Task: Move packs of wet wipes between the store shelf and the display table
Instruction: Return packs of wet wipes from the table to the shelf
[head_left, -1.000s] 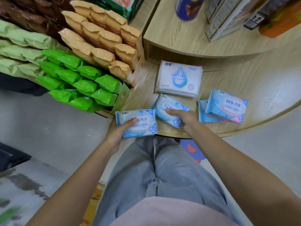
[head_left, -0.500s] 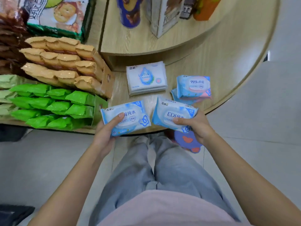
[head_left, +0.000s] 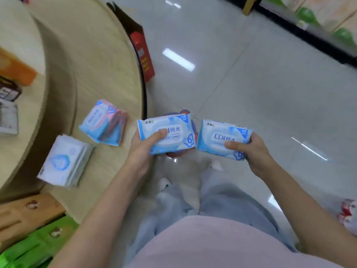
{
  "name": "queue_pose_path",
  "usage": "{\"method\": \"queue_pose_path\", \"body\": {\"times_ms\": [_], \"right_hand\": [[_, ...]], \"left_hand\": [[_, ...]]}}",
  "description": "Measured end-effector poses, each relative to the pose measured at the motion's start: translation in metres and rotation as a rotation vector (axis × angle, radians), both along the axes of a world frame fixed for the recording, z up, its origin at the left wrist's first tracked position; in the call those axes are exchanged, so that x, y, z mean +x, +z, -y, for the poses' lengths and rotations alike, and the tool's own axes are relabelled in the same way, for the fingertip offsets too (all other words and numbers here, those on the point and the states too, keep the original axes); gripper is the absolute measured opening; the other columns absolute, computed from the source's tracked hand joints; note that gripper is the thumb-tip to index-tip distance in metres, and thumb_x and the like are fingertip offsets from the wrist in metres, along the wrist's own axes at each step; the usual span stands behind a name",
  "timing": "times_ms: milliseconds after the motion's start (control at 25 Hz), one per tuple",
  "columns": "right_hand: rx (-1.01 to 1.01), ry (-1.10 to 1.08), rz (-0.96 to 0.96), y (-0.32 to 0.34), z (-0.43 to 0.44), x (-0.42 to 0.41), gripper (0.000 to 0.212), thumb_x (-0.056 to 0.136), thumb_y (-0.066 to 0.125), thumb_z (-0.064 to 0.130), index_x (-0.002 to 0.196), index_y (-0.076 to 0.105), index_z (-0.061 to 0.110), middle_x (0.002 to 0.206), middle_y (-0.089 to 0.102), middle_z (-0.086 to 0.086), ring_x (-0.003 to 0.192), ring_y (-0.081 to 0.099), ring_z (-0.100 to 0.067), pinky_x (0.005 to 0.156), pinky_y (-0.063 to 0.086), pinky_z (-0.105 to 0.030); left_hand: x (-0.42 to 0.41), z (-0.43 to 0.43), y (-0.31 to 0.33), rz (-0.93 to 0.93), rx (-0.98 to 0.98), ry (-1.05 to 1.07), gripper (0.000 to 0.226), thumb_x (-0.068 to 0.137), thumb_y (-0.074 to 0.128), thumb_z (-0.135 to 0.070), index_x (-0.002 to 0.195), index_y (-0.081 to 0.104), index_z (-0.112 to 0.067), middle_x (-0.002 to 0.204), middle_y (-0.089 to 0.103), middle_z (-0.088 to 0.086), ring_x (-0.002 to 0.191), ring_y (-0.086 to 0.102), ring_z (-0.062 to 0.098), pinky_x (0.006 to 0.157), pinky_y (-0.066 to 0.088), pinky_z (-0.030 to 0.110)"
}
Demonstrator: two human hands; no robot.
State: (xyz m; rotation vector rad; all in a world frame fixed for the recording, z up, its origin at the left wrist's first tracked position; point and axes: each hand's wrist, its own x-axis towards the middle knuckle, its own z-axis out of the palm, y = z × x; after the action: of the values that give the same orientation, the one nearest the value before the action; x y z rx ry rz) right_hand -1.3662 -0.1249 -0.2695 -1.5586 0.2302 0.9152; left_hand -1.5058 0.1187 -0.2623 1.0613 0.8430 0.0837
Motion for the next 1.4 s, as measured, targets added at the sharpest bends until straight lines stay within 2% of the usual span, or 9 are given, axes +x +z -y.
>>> {"method": "queue_pose_path", "body": {"times_ms": [120,200,320,440,560,640,840,1120,1400], "right_hand": [[-0.034,-0.159,-0.015,-0.007,0.063,0.042,0.044,0.068,0.076,-0.005,0.108,0.061,0.006,0.079,0.074,0.003,0.063,0.069,-0.010,0.050,0.050,-0.019],[-0.034,-0.232,-0.015,-0.008,0.105,0.083,0.054,0.061,0.081,-0.001,0.111,0.060,0.005,0.087,0.074,-0.001,0.068,0.071,-0.013,0.053,0.052,-0.020],[-0.032,-0.307,0.045,-0.002,0.151,0.152,0.063,0.053,0.081,0.007,0.112,0.060,0.008,0.094,0.074,-0.001,0.081,0.072,-0.017,0.061,0.054,-0.024],[-0.019,-0.364,0.115,0.011,0.176,0.227,0.062,0.054,0.080,0.008,0.112,0.060,0.009,0.096,0.074,-0.001,0.083,0.072,-0.017,0.065,0.056,-0.026],[0.015,-0.375,0.162,0.015,0.180,0.296,0.064,0.056,0.081,0.008,0.117,0.059,0.007,0.106,0.072,-0.007,0.092,0.071,-0.023,0.076,0.058,-0.035],[0.028,-0.392,0.167,0.012,0.174,0.343,0.065,0.057,0.082,0.009,0.118,0.059,0.007,0.108,0.071,-0.009,0.095,0.070,-0.026,0.080,0.057,-0.037],[0.013,-0.494,0.163,0.016,0.156,0.452,0.059,0.054,0.083,0.010,0.110,0.063,0.012,0.102,0.074,-0.006,0.092,0.071,-0.027,0.074,0.058,-0.036],[0.083,-0.635,0.170,0.029,0.141,0.609,0.064,0.051,0.083,0.007,0.112,0.062,0.007,0.102,0.074,-0.009,0.091,0.071,-0.027,0.071,0.058,-0.033],[0.101,-0.661,0.258,0.050,0.160,0.811,0.062,0.050,0.083,0.006,0.110,0.063,0.007,0.100,0.074,-0.008,0.092,0.071,-0.028,0.075,0.059,-0.035]], "left_hand": [[0.091,0.048,0.006,-0.018,-0.002,-0.165,0.029,0.081,0.068,-0.005,0.109,0.060,-0.004,0.098,0.073,0.008,0.086,0.072,0.022,0.063,0.057,0.030],[0.151,0.086,0.004,-0.048,-0.017,-0.240,0.023,0.080,0.069,-0.007,0.103,0.062,-0.007,0.091,0.074,0.007,0.078,0.071,0.024,0.064,0.058,0.035],[0.226,0.127,-0.003,-0.079,-0.013,-0.285,0.040,0.076,0.075,-0.015,0.113,0.063,-0.005,0.107,0.071,0.014,0.092,0.070,0.029,0.076,0.058,0.039],[0.286,0.152,-0.004,-0.089,-0.073,-0.288,0.051,0.064,0.080,-0.029,0.109,0.065,-0.012,0.105,0.072,0.012,0.084,0.069,0.028,0.063,0.053,0.035],[0.347,0.155,-0.001,-0.066,-0.073,-0.312,0.037,0.066,0.078,-0.024,0.101,0.066,-0.018,0.098,0.074,0.005,0.080,0.071,0.021,0.052,0.053,0.027],[0.402,0.148,-0.001,-0.050,-0.043,-0.323,0.025,0.073,0.073,-0.018,0.097,0.066,-0.021,0.090,0.075,-0.001,0.077,0.071,0.014,0.054,0.054,0.023],[0.571,0.118,0.017,0.010,0.027,-0.424,0.056,0.062,0.077,-0.028,0.115,0.063,-0.015,0.103,0.073,0.003,0.086,0.071,0.015,0.063,0.057,0.023],[0.801,0.104,0.060,0.110,0.099,-0.532,0.037,0.066,0.074,-0.026,0.102,0.065,-0.023,0.101,0.073,0.000,0.091,0.070,0.017,0.079,0.056,0.031],[0.981,0.129,0.069,0.162,0.066,-0.537,0.052,0.064,0.074,-0.024,0.114,0.063,-0.016,0.101,0.074,0.000,0.090,0.071,0.016,0.064,0.056,0.022]]}}
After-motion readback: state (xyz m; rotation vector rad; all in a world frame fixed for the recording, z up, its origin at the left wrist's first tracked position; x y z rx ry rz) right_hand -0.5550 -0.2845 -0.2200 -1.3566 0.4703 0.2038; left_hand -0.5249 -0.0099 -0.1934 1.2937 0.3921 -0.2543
